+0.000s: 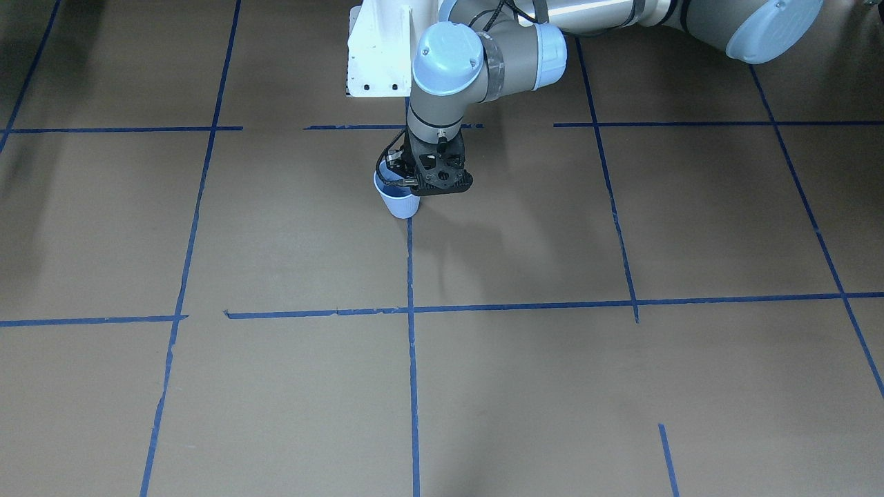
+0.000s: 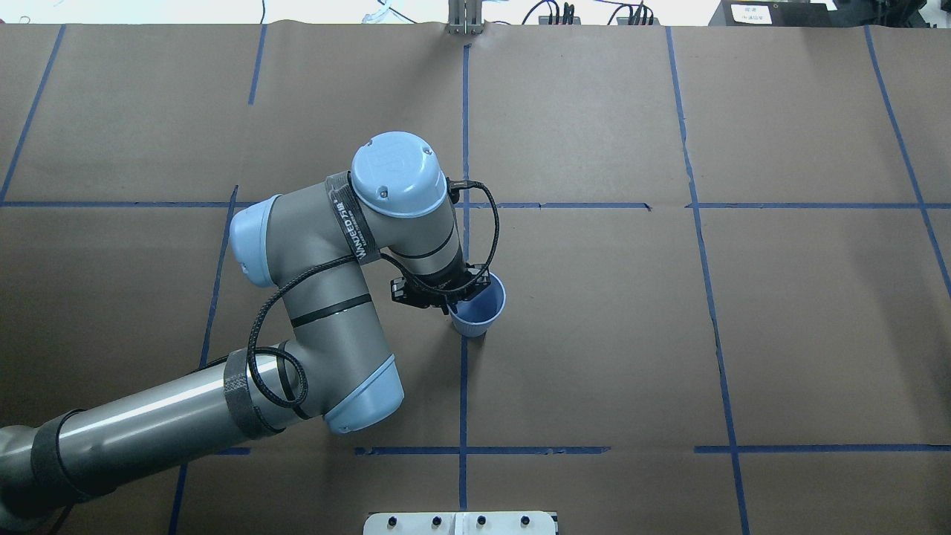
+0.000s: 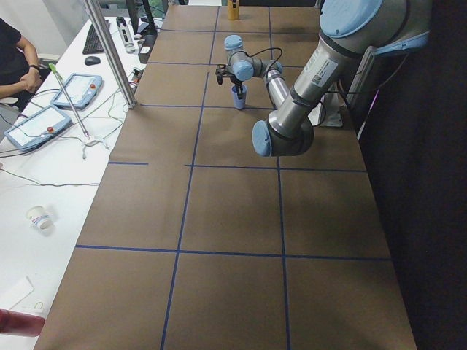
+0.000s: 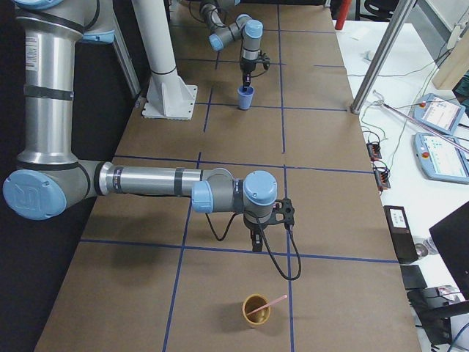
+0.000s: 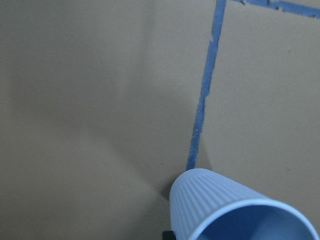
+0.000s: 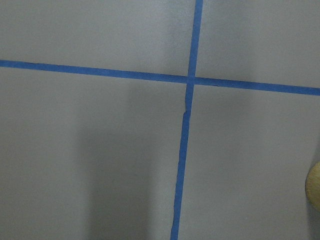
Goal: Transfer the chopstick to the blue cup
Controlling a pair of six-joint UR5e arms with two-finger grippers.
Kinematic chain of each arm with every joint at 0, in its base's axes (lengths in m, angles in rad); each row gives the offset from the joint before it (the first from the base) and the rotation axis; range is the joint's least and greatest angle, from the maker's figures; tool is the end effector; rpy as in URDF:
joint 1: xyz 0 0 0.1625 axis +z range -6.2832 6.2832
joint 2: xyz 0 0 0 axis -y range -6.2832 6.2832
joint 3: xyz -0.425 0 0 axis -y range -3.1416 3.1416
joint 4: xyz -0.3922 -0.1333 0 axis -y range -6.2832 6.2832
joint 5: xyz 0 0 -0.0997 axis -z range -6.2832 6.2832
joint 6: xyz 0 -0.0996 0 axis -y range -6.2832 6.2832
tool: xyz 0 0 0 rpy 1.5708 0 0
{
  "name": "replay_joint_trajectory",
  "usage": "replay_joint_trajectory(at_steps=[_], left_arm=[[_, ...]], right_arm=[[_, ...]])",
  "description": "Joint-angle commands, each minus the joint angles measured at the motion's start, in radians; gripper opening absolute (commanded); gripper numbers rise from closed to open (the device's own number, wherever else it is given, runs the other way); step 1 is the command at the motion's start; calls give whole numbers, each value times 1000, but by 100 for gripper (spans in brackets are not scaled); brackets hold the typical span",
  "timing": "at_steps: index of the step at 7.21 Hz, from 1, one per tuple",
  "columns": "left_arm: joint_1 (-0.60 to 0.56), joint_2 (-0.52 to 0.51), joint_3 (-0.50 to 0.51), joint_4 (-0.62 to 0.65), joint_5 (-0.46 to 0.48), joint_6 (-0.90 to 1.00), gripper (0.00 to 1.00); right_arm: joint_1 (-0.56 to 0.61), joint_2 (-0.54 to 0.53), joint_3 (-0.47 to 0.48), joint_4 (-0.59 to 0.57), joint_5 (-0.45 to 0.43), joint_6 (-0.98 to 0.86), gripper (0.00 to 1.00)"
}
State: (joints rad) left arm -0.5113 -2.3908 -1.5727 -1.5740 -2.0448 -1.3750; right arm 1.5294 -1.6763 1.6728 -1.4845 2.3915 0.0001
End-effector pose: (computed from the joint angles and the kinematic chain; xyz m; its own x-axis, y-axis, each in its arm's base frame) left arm 0.5767 -0.4243 0.1521 0.6082 -0.1428 -0.7808 0.0251 0.9867 -0.1609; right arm 0.0417 -0.4545 0.6459 0.6786 -0.0886 0.7291 0.0412 0.9957 0.0826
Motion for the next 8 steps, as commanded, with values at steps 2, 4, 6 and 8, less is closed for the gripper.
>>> replay_joint_trajectory(at_steps=[2,4,6,8], left_arm=[[-9,10,-19,-9,3,-1,73],[-50,85,-163,0,11,-6,98],[-84,156,-249,2,9,-6,99],[-88,159,-267,23,9,-12,99]], right_arm=[[-2,4,1,0,0,6,100],[0,-2,8,3,-5,3,100],[38,-13,-1,6,-93,-15,100],[168,-19,-181,254,-104,-64,100]])
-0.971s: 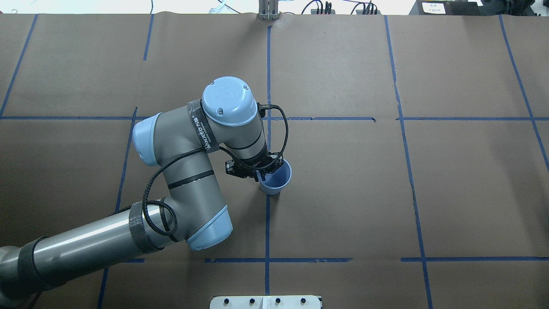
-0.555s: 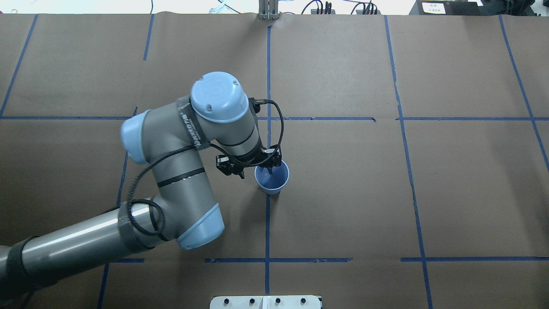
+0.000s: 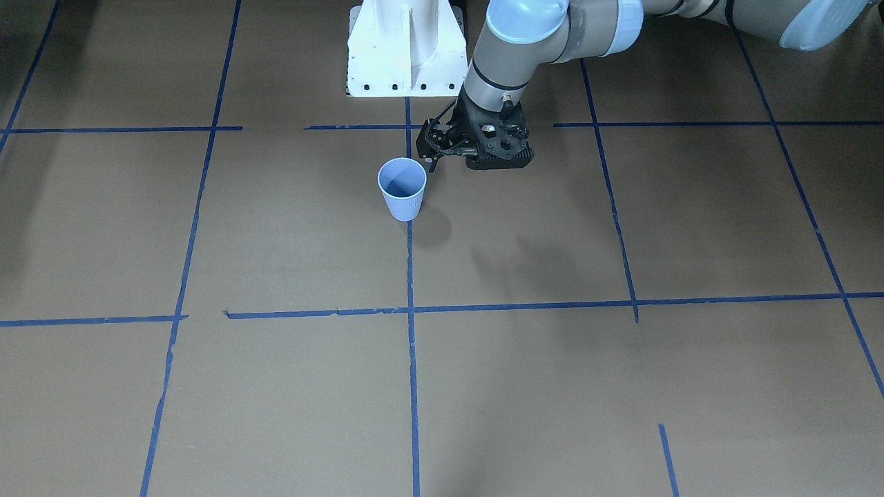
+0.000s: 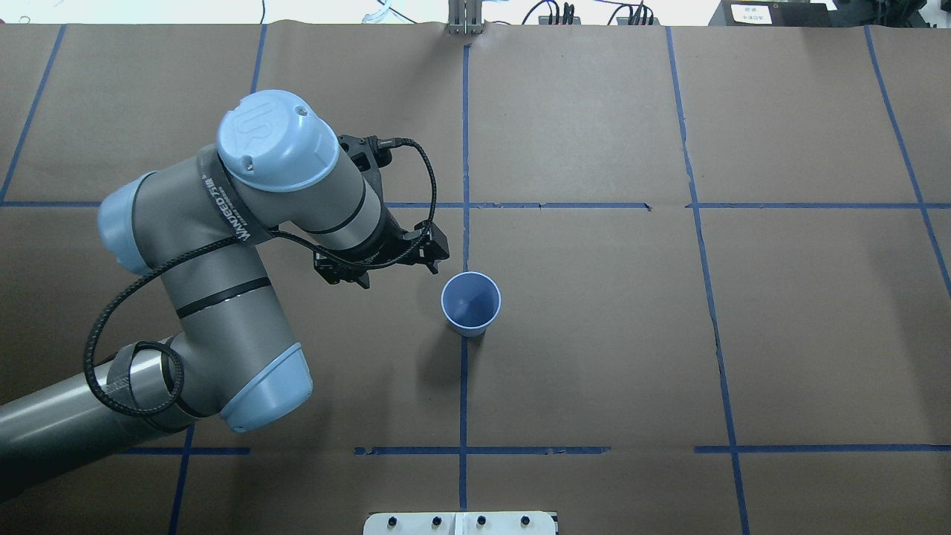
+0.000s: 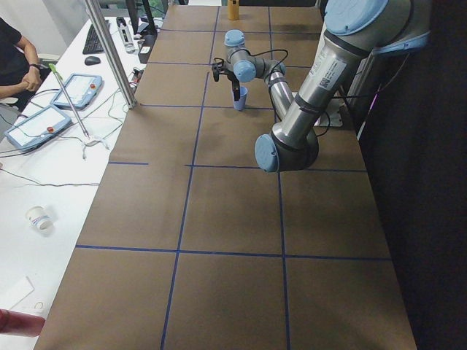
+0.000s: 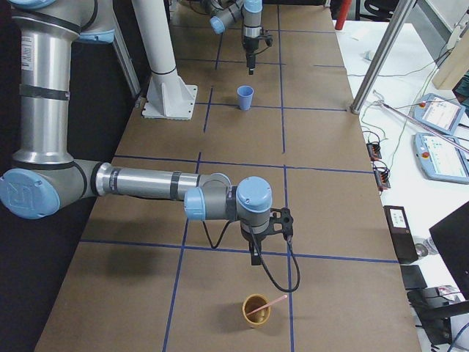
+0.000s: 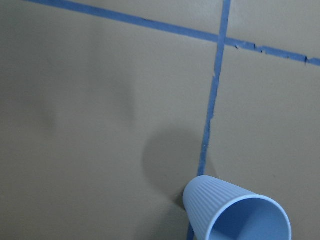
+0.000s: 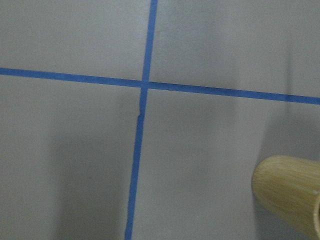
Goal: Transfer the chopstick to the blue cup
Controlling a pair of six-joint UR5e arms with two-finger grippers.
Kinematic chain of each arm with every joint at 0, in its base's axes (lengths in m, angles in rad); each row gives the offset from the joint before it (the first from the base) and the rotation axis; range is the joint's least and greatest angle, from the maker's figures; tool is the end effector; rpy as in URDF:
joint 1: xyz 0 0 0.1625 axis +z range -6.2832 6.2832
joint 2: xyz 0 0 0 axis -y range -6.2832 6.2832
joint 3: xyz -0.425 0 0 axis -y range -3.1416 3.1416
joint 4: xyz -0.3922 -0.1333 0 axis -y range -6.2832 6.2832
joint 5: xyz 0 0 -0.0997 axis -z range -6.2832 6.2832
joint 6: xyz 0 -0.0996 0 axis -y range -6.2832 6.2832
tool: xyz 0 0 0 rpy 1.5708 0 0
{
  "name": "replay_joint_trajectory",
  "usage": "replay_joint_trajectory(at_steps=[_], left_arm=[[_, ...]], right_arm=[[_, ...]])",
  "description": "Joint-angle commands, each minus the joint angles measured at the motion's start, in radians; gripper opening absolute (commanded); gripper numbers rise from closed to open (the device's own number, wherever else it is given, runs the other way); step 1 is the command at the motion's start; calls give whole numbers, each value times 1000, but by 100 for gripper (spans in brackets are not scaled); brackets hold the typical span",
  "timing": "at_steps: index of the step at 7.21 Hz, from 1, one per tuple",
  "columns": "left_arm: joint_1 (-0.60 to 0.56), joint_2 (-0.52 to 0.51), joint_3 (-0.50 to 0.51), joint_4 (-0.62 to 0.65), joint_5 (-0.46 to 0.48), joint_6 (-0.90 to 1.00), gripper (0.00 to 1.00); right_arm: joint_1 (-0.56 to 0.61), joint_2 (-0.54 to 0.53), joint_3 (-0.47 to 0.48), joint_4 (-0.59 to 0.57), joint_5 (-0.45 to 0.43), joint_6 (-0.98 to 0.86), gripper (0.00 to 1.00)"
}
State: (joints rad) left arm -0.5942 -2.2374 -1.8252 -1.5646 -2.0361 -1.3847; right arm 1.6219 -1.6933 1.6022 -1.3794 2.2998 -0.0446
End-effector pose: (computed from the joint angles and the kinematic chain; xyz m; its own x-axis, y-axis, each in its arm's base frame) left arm 0.4736 -0.4269 0.1595 0.5347 -0.1617 -0.8294 0.1086 0.9865 -0.1223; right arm 0.0896 -0.4413 0.6839 0.7498 -0.0728 0.6577 -0.0174 0.9914 0.1296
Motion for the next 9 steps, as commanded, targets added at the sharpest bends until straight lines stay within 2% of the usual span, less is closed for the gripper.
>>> replay_joint_trajectory(at_steps=[1,2,3,4,6,9], left_arm=[[-6,5,-14,14,0,-2,99],[-6,5,-19,14,0,-4,99],[-6,5,-19,14,0,-4,99],[-6,5,-22,14,0,-5,99],[-9,15,-34,14,2,-22,99],[-9,15,-34,14,2,-23,99]], right_arm=[[125,-2,-205,272,-14,-9,99],[160,-2,-241,317,-16,2,98],[164,12,-239,353,-16,71,96],[162,21,-261,435,-16,174,96],[162,40,-387,633,-58,203,96],[148,56,-392,642,-63,224,96]])
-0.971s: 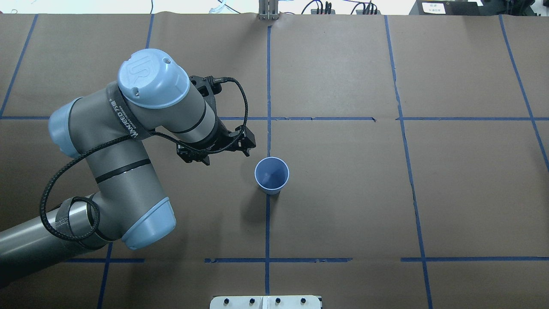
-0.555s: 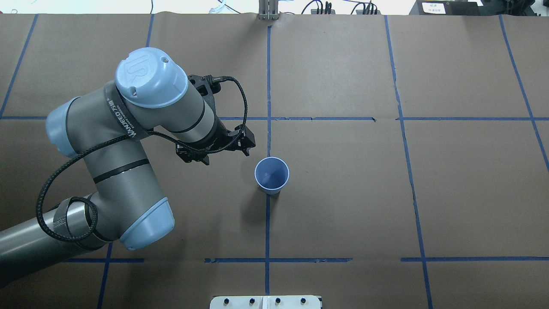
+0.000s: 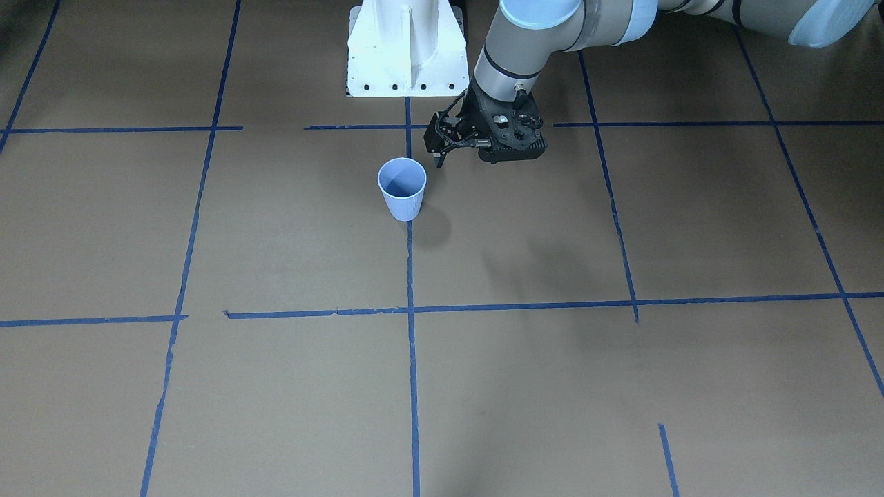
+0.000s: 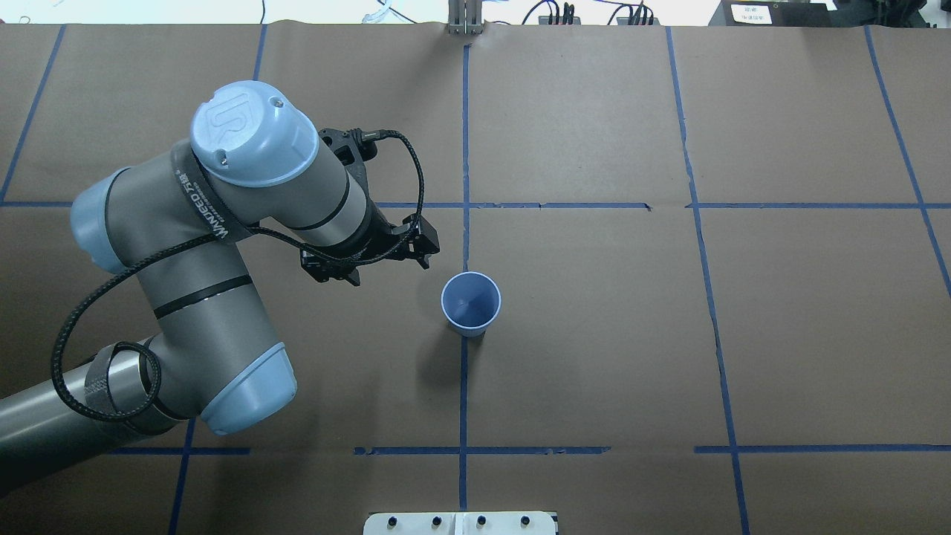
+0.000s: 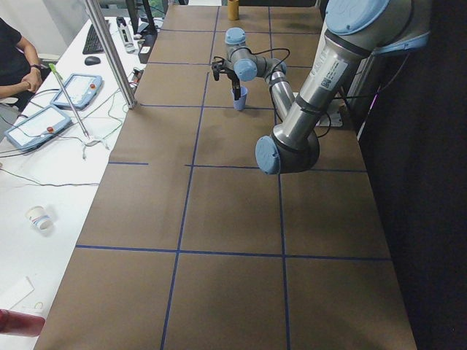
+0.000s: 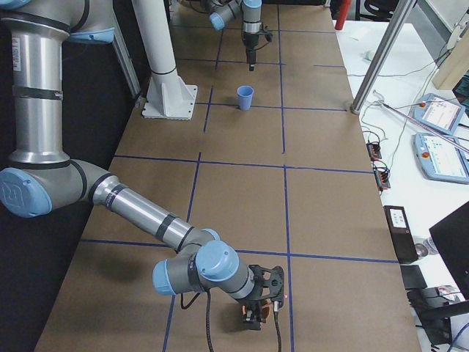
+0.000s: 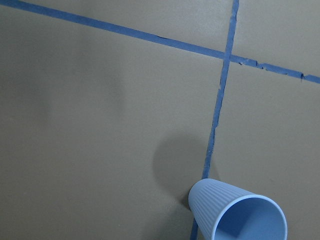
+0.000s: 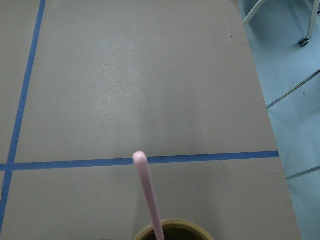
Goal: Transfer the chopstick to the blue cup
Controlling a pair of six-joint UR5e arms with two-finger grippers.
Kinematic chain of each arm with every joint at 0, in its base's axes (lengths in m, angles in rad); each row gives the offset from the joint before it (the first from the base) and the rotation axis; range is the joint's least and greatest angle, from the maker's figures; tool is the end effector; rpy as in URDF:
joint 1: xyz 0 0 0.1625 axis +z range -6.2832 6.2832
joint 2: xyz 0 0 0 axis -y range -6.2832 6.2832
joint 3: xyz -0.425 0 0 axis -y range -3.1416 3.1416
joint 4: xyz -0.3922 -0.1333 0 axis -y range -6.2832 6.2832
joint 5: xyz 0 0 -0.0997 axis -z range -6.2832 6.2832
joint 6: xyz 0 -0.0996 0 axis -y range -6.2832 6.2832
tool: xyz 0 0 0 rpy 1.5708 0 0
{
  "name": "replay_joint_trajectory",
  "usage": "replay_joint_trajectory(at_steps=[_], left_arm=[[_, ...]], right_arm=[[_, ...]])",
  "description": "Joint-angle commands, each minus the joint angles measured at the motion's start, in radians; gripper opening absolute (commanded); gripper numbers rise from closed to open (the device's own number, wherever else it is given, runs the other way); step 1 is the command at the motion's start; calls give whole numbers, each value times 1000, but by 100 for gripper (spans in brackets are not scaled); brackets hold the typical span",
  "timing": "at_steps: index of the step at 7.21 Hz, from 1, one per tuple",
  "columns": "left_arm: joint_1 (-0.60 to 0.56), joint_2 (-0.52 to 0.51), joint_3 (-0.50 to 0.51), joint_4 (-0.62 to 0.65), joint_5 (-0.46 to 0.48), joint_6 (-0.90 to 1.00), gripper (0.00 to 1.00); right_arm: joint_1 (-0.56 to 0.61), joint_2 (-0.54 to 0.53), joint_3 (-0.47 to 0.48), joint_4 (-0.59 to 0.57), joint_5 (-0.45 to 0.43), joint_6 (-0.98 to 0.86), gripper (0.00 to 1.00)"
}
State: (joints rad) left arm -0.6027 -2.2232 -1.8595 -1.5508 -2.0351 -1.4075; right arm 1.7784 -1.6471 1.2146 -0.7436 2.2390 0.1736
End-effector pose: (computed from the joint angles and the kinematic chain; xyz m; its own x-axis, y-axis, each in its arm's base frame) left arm 0.4606 -0.4246 0.1577 0.5264 -0.1857 -0.8297 0.1293 0.9820 -0.1378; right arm 0.1619 -0.4215 0.7845 0.7720 0.0858 0.6298 -0.3286 0.9020 0.2800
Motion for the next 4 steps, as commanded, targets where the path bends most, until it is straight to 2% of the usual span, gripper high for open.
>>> replay_joint_trajectory(at_steps=[1,3,4], left_arm=[[0,0,0,0,0,1,99],[0,0,0,-2,0,1,99],[0,0,0,-2,0,1,99]], right_arm=[[-28,15,-6,4,-2,21,95],[-56,26,-17,4,-3,21,94],[-59,35,-21,4,-4,21,86]])
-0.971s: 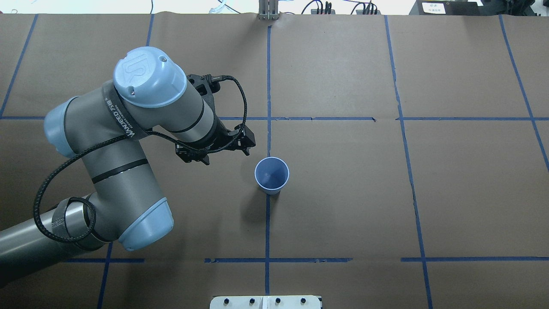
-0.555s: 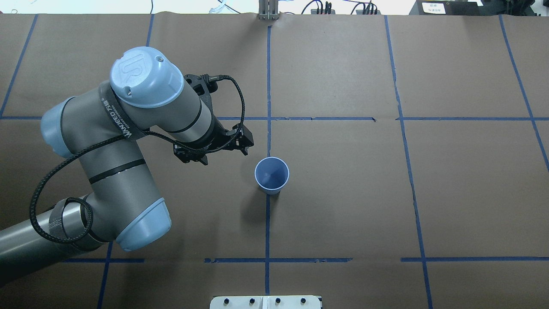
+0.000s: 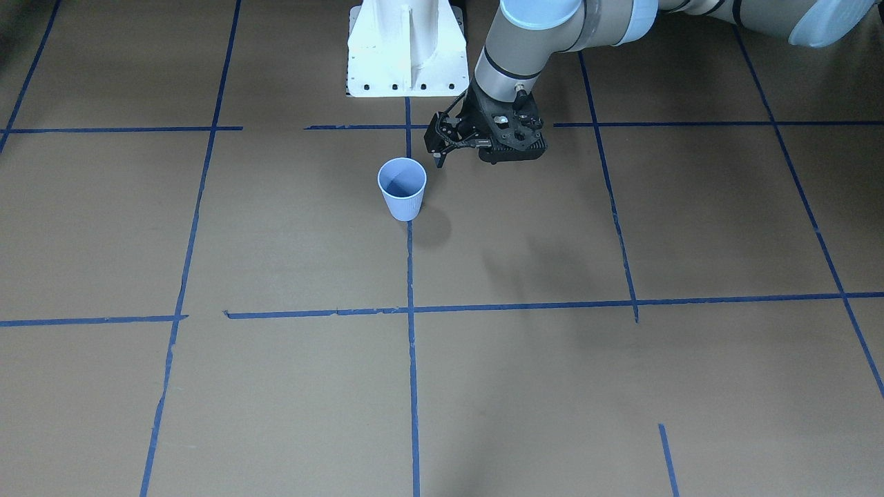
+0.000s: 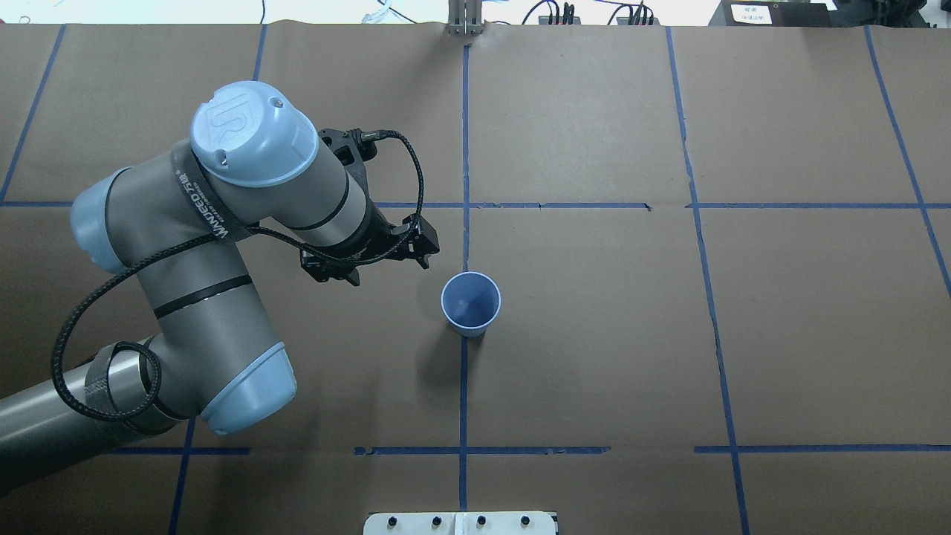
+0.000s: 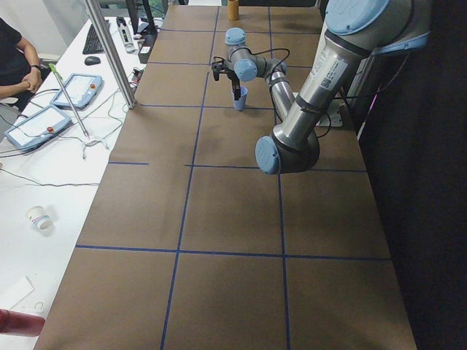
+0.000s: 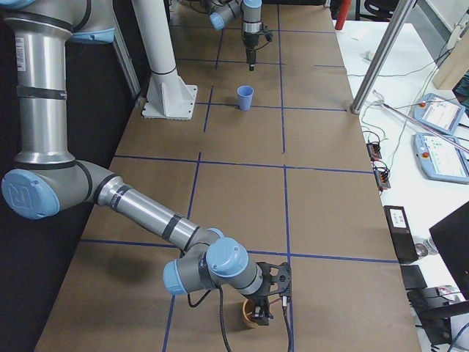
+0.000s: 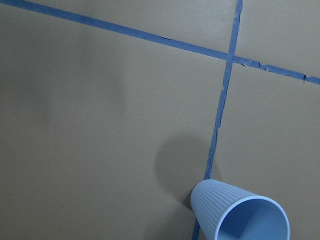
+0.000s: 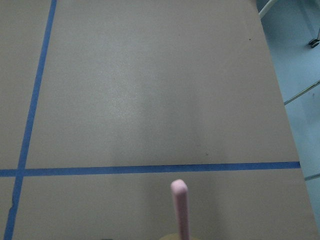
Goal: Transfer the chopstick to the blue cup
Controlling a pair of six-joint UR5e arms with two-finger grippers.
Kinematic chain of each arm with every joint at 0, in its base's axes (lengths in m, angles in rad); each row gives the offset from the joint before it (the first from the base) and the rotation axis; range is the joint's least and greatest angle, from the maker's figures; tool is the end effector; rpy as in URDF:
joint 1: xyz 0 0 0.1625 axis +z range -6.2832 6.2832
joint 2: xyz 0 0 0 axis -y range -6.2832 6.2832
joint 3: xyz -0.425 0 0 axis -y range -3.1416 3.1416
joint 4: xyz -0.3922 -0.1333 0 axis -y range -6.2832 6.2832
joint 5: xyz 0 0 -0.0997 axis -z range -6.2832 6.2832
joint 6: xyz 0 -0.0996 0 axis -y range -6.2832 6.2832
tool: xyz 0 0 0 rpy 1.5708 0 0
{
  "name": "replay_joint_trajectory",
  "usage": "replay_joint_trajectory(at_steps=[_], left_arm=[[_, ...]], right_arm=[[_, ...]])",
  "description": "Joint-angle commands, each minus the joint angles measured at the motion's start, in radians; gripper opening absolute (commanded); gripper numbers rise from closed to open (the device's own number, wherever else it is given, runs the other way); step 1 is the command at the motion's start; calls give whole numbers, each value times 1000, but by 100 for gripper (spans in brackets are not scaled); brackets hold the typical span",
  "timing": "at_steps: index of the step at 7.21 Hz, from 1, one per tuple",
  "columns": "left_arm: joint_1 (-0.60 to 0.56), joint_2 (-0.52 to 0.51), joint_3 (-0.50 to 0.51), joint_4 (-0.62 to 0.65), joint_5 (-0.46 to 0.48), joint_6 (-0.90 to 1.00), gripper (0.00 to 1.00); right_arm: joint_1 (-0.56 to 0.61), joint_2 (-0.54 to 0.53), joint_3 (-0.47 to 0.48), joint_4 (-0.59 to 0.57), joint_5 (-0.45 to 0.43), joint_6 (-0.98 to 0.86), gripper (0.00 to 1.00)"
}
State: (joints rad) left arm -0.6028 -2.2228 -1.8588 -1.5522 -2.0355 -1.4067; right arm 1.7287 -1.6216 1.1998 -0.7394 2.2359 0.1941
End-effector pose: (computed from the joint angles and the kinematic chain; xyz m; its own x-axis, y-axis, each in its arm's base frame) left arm 0.4608 -0.4248 0.1580 0.5262 -0.1849 -0.8300 0.1286 0.9822 -0.1372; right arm 0.1431 -0.4419 0.7797 0.7726 0.0580 0.6323 -0.2989 0.9118 0.2816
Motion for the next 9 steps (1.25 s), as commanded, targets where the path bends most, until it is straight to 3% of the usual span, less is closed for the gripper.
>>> replay_joint_trajectory(at_steps=[1,2,4,7,9], left_arm=[[0,0,0,0,0,0,99],[0,0,0,0,1,0,99],[0,0,0,0,1,0,99],[0,6,0,-2,1,2,99],[-6,6,0,-5,0,6,99]], right_arm=[[-9,20,-17,0,-2,1,67],[-9,25,-25,2,-2,-1,39],[-9,28,-20,3,-5,-2,3],[14,-3,76,88,-2,-15,0],[136,-104,244,89,1,-39,0]])
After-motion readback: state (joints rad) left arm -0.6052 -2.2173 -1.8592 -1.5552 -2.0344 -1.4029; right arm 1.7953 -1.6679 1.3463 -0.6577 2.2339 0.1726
